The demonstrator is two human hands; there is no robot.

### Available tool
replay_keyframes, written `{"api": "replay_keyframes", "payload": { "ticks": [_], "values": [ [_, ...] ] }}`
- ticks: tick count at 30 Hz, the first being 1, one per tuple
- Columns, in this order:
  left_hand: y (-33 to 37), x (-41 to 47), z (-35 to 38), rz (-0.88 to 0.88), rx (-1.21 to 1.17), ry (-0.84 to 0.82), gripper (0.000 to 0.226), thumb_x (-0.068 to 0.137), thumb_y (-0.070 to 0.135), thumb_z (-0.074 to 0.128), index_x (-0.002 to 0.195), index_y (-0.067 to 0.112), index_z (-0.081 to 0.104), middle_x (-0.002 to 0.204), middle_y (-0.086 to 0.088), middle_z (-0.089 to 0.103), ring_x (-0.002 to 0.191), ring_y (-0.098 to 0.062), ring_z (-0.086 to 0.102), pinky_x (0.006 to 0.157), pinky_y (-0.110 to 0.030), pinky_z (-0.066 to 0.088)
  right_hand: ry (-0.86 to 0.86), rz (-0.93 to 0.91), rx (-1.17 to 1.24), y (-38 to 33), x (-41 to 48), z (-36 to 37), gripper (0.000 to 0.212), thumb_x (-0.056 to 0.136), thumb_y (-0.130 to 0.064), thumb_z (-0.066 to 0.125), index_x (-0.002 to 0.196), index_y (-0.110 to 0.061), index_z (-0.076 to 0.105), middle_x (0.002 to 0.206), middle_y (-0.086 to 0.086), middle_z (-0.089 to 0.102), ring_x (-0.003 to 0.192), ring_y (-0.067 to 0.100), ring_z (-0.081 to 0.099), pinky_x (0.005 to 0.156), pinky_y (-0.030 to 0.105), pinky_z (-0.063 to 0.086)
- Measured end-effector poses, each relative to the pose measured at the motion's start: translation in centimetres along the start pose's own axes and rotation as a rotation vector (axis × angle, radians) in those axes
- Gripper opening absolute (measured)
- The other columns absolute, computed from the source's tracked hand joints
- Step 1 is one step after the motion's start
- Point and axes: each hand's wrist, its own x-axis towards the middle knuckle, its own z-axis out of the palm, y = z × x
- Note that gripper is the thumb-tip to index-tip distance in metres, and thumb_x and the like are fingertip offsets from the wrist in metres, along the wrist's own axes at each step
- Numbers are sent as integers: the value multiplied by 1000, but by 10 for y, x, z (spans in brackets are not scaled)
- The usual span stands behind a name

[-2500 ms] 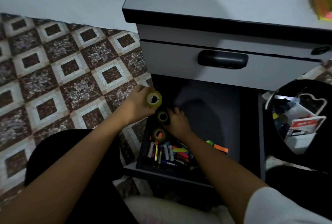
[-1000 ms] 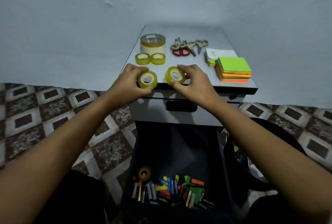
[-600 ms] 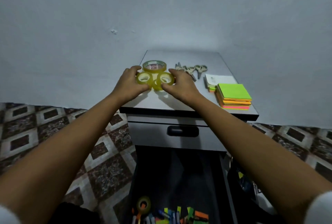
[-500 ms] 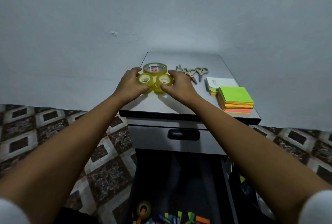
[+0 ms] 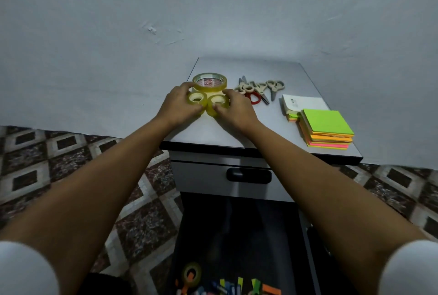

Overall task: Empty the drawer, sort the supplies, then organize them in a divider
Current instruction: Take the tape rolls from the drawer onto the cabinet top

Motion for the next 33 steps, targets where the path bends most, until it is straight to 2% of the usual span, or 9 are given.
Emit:
{"api": "replay_keyframes", "payload": {
  "ticks": [3,5,14,16,19,23,27,30,33],
  "values": [
    [-4,0,2,8,-6,25,69,74,30,68,137,17,44,126,-13,55,106,-23,54,80,-23,37,24,-6,33,1,-1,3,49,89,-26,60,132,-5,48,127,14,58,113,26,54,90,31,43],
    [-6,0,3,-1,-39,32,64,81,19,68,139,16,42,128,-12,54,99,-17,52,78,-22,37,28,-16,45,2,-1,4,50,89,-26,60,133,-5,48,127,14,58,113,26,54,89,30,43],
    [-10,4,5,-19,-82,11,69,83,17,65,143,17,33,134,-10,50,100,-15,49,73,-18,38,21,-17,60,8,4,10,55,89,-29,60,137,-8,44,131,13,55,118,26,52,97,36,45],
    [-11,3,6,-28,-93,-5,74,82,18,67,146,18,28,141,-11,44,113,-21,51,79,-20,40,25,-18,72,8,4,11,55,88,-30,60,137,-9,45,131,13,55,119,26,51,97,35,43],
    [-12,-4,6,-16,-56,17,76,83,23,68,147,17,27,146,-13,37,131,-27,40,99,-32,37,42,-14,48,6,-4,7,59,89,-32,60,140,-9,41,138,13,47,127,25,43,102,30,34],
    [-9,-52,15,186,-85,227,52,85,16,65,133,10,48,129,-11,49,118,-20,48,87,-14,33,159,-139,61,4,-58,-1,47,91,-23,59,134,-7,49,135,13,49,125,23,44,94,12,26],
    [-26,-120,40,407,-27,362,37,86,21,60,118,4,59,110,-12,56,105,-14,50,90,-8,36,269,-326,40,22,-132,4,38,89,-23,54,120,-1,60,116,14,60,111,25,54,96,16,36],
    [-45,-168,72,383,-24,308,31,88,22,54,110,2,61,103,-12,57,99,-15,51,88,-16,39,224,-291,38,45,-180,17,35,89,-24,52,115,-3,63,110,11,62,105,22,56,93,18,40],
    [-67,-203,105,277,-56,158,30,89,26,50,104,2,63,98,-11,56,93,-14,51,85,-18,39,127,-186,46,71,-222,36,36,90,-28,49,115,-6,63,108,7,61,104,12,51,92,6,33]
  ]
}}
